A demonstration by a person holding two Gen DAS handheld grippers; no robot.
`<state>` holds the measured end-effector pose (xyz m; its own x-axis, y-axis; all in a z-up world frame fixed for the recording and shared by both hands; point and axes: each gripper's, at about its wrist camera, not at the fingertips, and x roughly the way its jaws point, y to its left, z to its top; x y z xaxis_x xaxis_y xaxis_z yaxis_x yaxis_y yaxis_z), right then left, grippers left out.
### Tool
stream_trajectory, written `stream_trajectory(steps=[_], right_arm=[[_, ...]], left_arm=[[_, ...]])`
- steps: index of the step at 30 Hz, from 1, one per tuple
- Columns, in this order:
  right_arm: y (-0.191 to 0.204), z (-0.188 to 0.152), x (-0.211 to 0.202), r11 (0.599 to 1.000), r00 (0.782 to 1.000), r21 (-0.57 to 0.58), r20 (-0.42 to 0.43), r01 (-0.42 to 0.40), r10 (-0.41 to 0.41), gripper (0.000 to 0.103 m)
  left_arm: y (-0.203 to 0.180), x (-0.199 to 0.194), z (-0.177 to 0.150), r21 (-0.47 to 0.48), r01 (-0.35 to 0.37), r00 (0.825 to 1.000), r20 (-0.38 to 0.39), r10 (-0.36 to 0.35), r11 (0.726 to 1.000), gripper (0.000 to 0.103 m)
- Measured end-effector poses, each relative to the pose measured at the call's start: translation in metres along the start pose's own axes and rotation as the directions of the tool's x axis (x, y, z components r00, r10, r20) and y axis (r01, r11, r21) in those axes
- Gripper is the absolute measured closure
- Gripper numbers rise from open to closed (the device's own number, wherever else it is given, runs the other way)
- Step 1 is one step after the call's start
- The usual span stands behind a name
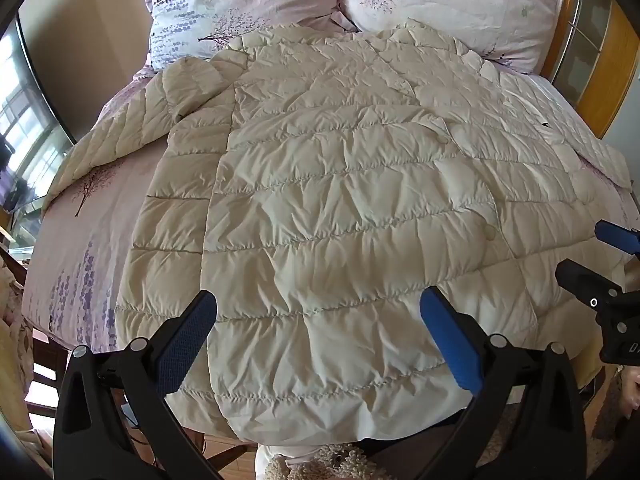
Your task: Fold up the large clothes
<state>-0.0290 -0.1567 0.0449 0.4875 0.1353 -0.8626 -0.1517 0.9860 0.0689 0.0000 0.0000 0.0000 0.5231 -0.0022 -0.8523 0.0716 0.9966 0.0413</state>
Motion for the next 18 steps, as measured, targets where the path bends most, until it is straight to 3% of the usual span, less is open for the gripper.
stream_trajectory(steps=[18], right_arm=[[0.0008,0.0004,0.0012,1.0,1.0,-0.002,-0.003,0.005,-0.005,0.002]], left_arm=[[0.0037,0.0014,-0.0012,-0.005,0.006,1.0,-0.002,-0.006,1.0,0.001]])
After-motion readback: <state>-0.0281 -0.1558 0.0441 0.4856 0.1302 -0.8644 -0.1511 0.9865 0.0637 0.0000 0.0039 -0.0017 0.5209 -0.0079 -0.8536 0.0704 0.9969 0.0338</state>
